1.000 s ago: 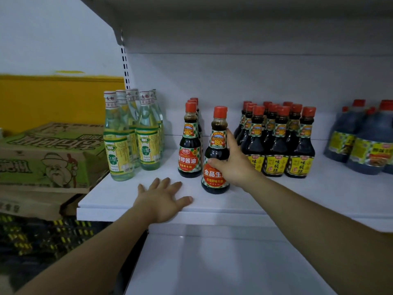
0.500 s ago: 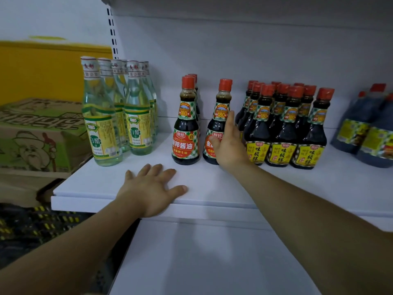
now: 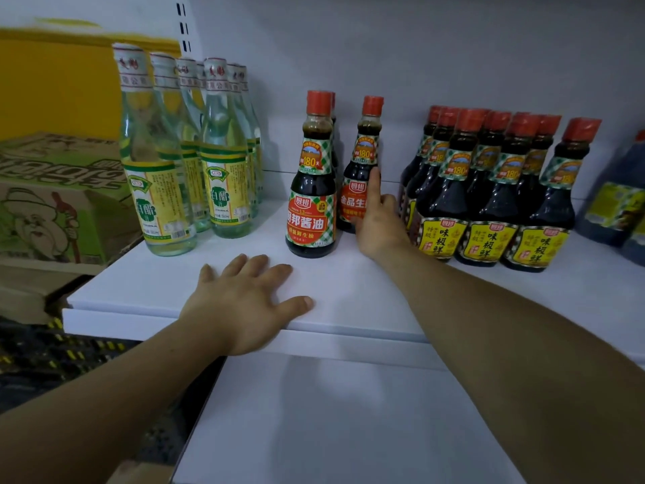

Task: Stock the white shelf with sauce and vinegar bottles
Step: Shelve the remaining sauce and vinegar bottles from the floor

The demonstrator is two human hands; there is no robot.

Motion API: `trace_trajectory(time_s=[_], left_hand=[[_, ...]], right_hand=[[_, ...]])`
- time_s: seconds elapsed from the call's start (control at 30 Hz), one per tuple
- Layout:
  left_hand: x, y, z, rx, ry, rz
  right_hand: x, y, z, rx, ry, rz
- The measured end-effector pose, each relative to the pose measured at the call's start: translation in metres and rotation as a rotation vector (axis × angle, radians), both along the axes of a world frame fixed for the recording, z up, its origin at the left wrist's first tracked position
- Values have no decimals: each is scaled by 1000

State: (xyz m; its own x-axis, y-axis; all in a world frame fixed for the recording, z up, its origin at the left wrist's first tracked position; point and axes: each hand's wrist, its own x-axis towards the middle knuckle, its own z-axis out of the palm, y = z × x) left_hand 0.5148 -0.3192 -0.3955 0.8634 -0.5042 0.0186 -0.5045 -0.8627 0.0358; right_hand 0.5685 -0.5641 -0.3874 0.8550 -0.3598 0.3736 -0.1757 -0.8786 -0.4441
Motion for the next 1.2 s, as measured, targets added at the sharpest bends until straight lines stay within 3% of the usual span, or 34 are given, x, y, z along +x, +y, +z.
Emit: trace_trajectory(time_s=[0.87, 1.2], left_hand=[[-2, -2, -2, -25, -58, -5], [-2, -1, -1, -20, -29, 4]], right_hand=[[65, -27, 0, 141, -44, -50], [50, -20, -2, 239, -16, -6]])
